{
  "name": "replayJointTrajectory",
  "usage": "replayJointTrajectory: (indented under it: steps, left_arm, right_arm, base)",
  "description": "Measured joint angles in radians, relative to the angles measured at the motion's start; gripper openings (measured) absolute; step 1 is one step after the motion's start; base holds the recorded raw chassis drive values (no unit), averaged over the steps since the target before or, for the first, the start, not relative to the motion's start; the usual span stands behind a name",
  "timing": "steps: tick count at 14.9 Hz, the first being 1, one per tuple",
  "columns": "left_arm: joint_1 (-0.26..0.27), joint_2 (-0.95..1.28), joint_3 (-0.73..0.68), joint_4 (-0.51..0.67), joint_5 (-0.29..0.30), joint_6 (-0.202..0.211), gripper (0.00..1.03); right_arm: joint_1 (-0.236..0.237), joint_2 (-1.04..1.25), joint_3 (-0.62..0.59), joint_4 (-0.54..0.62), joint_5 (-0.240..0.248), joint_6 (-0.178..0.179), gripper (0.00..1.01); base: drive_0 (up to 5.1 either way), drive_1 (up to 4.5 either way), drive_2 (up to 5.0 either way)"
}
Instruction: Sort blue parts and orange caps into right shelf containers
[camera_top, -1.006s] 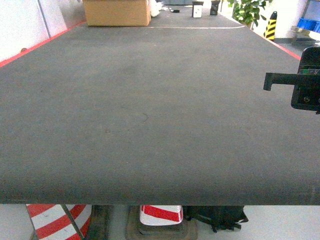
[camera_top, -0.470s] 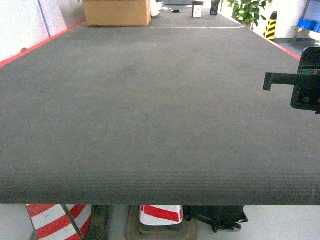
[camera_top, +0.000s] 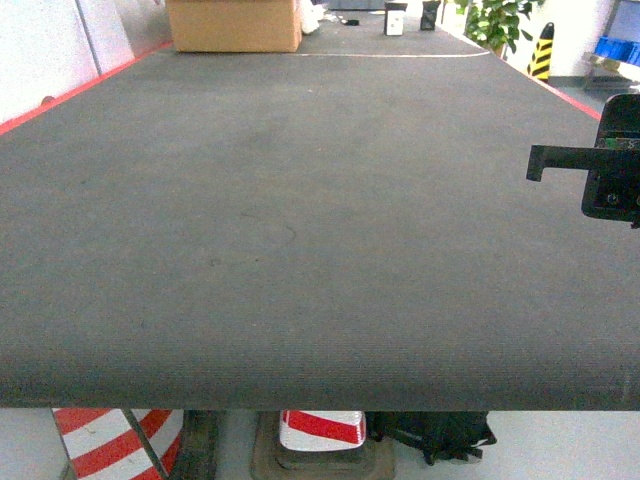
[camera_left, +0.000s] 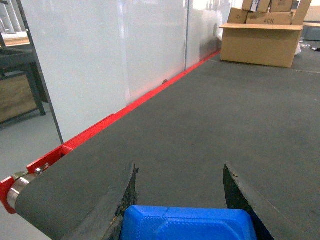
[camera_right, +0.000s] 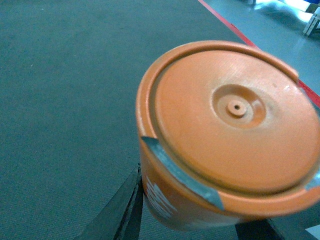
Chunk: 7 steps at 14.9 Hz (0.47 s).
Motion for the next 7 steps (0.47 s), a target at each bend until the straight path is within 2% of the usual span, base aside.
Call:
replayJointTrajectory:
  steps: [7]
  left_arm:
    - [0.0, 0.0, 0.0, 0.0, 0.0, 0.0, 0.41]
  right_arm:
    - [0.0, 0.0, 0.0, 0.0, 0.0, 0.0, 0.42]
  base:
    - [0.0, 0.0, 0.0]
